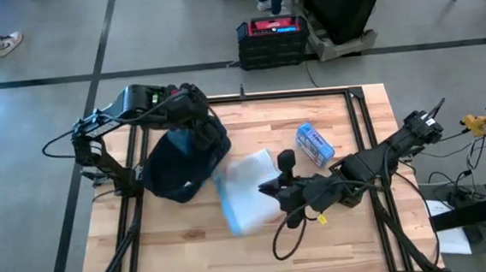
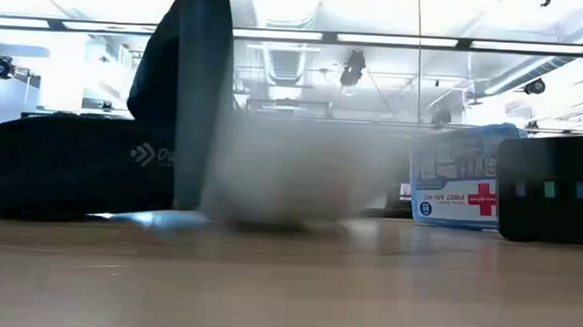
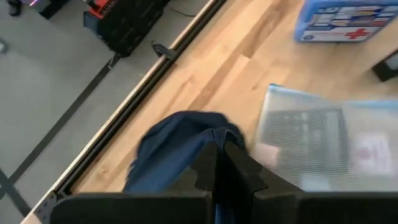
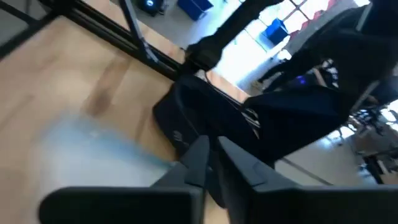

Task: Unpack backpack
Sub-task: Put the transparent zip bag into the backpack

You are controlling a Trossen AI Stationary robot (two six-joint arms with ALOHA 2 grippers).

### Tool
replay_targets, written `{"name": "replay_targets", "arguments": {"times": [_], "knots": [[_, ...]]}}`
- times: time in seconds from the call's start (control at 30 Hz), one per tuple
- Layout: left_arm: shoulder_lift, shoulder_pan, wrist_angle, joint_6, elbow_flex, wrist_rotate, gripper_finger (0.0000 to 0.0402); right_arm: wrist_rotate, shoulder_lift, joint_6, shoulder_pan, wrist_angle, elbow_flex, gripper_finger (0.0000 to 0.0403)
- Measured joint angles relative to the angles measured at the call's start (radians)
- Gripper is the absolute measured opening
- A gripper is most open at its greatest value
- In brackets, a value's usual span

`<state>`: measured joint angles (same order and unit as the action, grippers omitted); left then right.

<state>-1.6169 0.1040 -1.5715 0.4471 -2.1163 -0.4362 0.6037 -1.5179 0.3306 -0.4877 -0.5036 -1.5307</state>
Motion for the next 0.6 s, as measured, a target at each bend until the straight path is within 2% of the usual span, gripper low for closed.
{"name": "replay_targets", "arguments": {"times": [0.2,0.3,0.43,0.5,0.6], "knots": [[0.000,0.007,0.000,-0.020,0.004,0.000,0.0000,-0.012,-0.060,-0.194,0.002,-0.173,0.016,0.0015],[-0.007,0.010,0.000,-0.020,0.006,0.016,0.0000,-0.077,-0.104,-0.268,0.002,-0.197,0.047,0.0009],[-0.049,0.023,0.001,-0.041,0.006,0.077,0.0000,-0.191,-0.175,-0.317,0.002,-0.120,0.104,0.0001],[-0.091,0.023,0.005,-0.061,0.004,0.119,0.0000,-0.167,-0.212,-0.302,0.002,-0.050,0.118,0.0001],[-0.168,0.021,0.015,-0.107,-0.002,0.187,0.0000,-0.072,-0.271,-0.201,0.022,0.141,0.121,0.0000]]}}
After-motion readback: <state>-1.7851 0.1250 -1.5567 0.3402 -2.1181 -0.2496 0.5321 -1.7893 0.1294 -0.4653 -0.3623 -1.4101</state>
